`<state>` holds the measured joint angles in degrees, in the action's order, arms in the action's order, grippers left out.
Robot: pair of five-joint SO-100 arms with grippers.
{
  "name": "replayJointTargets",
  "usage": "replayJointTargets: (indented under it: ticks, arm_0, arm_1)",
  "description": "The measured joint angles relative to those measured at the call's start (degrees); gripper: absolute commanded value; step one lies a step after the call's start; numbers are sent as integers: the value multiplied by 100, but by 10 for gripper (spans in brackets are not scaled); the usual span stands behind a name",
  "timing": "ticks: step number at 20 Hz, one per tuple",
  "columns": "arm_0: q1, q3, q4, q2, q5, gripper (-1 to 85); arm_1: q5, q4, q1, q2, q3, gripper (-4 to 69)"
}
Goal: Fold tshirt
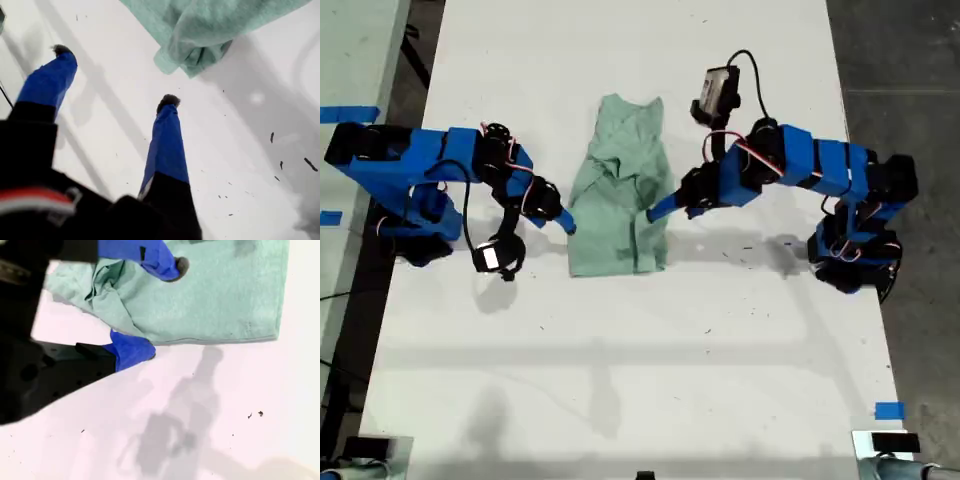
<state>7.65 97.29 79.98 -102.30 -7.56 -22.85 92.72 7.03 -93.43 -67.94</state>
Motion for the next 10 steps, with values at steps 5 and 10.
replayJointTargets:
  ticks: [5,10]
  arm_0:
    - [0,237,-1459,1310,79,180]
    - [26,1178,-2795,2065,519,63]
  arm_1:
    - [0,0,0,-9,-79,301]
    - [18,0,0,-114,-220,301]
